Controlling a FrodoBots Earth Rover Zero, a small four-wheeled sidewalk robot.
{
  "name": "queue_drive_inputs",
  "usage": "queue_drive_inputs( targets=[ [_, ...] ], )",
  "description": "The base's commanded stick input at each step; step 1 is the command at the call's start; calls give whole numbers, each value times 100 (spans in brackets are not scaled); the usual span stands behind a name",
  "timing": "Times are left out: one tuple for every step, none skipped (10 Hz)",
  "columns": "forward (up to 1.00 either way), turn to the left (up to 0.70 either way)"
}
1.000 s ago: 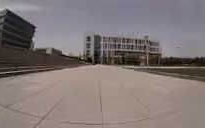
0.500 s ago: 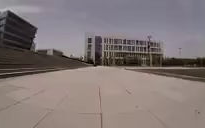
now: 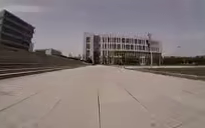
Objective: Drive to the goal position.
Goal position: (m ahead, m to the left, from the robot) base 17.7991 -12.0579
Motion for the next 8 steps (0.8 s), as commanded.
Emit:
queue_drive_inputs(
  targets=[
    [100, 0],
    [100, 0],
    [100, 0],
    [100, 0],
    [100, 0],
    [100, 0],
    [100, 0],
    [100, -11]
  ],
)
